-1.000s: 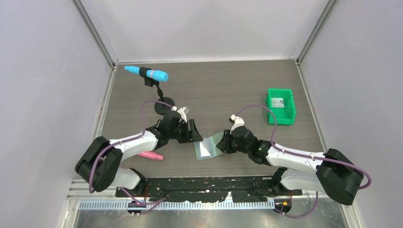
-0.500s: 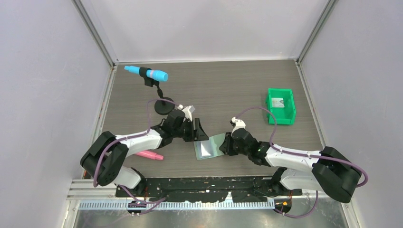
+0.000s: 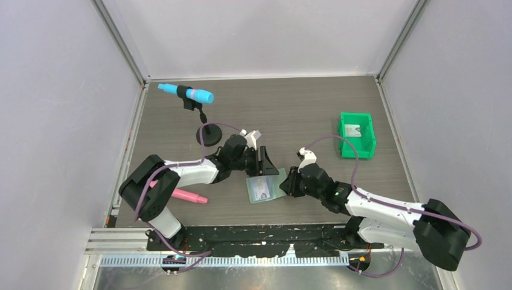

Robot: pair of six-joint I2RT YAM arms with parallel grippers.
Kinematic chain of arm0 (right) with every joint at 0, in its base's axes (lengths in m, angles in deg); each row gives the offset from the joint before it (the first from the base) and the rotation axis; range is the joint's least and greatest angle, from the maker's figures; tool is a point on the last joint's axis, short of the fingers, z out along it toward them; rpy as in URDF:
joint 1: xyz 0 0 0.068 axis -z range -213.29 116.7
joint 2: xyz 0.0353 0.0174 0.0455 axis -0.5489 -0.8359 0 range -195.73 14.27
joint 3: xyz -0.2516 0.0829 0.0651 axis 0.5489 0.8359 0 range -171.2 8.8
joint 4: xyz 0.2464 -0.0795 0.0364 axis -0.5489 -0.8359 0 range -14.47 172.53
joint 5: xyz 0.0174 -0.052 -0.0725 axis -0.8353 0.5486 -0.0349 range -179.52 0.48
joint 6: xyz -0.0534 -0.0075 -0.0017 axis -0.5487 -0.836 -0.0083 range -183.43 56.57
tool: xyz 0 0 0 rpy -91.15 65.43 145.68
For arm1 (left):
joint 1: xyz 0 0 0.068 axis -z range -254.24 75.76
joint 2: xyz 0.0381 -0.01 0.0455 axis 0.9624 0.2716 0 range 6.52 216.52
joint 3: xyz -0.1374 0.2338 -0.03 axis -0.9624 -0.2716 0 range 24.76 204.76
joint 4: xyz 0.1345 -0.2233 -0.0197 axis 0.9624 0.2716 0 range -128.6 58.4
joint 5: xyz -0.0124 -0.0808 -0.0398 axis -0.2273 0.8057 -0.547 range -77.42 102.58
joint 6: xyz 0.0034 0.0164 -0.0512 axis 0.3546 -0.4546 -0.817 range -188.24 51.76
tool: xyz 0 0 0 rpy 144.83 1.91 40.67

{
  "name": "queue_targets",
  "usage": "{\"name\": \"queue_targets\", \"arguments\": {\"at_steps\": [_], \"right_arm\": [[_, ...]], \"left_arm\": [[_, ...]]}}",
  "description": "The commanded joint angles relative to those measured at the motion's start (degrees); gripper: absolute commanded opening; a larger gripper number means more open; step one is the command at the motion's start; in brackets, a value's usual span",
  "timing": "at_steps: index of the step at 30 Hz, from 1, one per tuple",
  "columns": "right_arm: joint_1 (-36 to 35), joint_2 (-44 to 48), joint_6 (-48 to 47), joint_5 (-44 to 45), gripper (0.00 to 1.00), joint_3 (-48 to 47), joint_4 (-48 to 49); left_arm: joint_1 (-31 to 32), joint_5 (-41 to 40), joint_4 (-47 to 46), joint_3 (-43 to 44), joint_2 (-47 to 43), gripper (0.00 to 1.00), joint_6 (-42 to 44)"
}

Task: Take the credit cards out of the card holder
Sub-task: Open the card holder at the center of the board.

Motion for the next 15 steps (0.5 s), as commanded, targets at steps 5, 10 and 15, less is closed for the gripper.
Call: {"name": "queue_targets", "arguments": {"at_steps": [5, 10, 15], "right_arm": [[-0.1, 10.3, -0.7, -1.1, 0.25, 0.0, -1.6], [-1.8, 13.1, 0.1, -1.5, 0.25, 0.6, 1.2], [-3.2, 10.2, 0.4, 0.1, 0.25, -0.3, 4.0]], "left_arm": [[1.7, 1.7, -5.2, 6.2, 5.9, 0.52, -2.1], [1.8, 1.0, -5.0, 7.6, 8.8, 0.52, -1.9], [1.8, 0.6, -4.7, 7.9, 10.2, 0.51, -1.5]]}}
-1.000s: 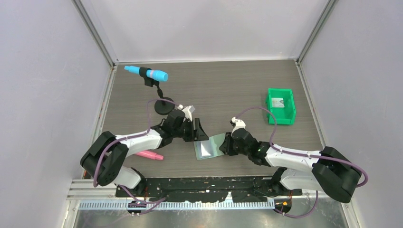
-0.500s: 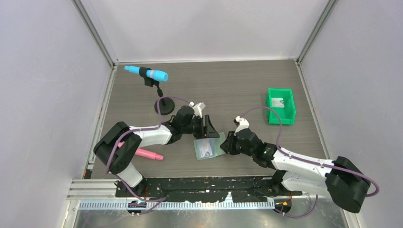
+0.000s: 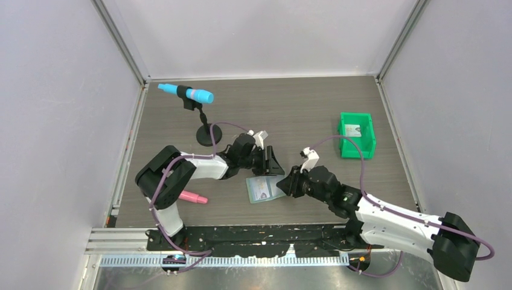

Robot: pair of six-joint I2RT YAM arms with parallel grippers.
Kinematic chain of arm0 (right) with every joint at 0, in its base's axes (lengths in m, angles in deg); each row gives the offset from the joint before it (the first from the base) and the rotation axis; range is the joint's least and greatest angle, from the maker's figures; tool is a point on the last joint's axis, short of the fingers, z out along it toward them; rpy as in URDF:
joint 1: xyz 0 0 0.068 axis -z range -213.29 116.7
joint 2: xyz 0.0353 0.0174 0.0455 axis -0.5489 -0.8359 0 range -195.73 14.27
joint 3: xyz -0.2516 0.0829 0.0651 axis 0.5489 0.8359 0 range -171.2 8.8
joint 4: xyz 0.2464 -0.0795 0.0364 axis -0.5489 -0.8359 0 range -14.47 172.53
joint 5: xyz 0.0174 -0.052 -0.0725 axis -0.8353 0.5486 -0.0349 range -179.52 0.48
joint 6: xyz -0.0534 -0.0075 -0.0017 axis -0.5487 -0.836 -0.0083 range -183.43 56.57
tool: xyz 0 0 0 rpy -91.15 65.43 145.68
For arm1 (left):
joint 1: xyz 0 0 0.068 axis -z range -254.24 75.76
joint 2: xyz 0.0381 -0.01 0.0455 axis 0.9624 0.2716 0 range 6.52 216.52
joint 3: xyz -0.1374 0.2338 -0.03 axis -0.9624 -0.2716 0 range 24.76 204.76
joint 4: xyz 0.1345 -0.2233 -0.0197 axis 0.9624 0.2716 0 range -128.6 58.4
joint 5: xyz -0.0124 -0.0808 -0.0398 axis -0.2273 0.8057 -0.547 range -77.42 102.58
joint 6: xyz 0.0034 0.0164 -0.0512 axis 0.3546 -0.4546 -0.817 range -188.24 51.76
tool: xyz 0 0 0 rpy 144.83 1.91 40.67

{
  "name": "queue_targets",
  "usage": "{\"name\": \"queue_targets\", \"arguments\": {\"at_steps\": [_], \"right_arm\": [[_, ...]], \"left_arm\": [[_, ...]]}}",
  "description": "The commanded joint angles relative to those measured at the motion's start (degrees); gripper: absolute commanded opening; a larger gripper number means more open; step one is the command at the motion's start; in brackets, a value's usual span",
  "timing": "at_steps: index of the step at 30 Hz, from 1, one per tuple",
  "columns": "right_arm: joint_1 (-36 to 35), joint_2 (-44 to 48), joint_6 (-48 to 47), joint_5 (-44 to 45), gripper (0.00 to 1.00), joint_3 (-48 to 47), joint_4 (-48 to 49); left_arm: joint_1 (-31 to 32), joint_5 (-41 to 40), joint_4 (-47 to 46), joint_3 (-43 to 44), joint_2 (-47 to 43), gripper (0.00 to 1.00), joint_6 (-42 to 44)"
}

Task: Take the credit cards out of the card holder
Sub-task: Open the card holder at the center of the board.

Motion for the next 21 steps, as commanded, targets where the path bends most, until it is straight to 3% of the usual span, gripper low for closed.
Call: {"name": "queue_targets", "arguments": {"at_steps": [1, 12, 18, 21], "right_arm": [[-1.2, -2.7, 0.6, 1.4, 0.25, -0.7, 5.3], [-2.6, -19.5, 3.4, 1.1, 0.25, 0.5, 18.4], [-2.6, -23.5, 5.1, 1.4, 0.25, 1.8, 21.0], [-2.6, -23.9, 5.0, 1.4, 0.25, 2.1, 21.1]], "left_arm": [[0.2, -0.4, -2.0, 1.8, 0.6, 0.51, 0.6], [-1.7, -2.6, 6.7, 3.1, -6.6, 0.52, 0.8], [-5.6, -9.5, 25.2, 4.6, -14.6, 0.52, 5.5], [-6.4, -13.4, 30.2, 2.6, -19.4, 0.52, 8.1]]}}
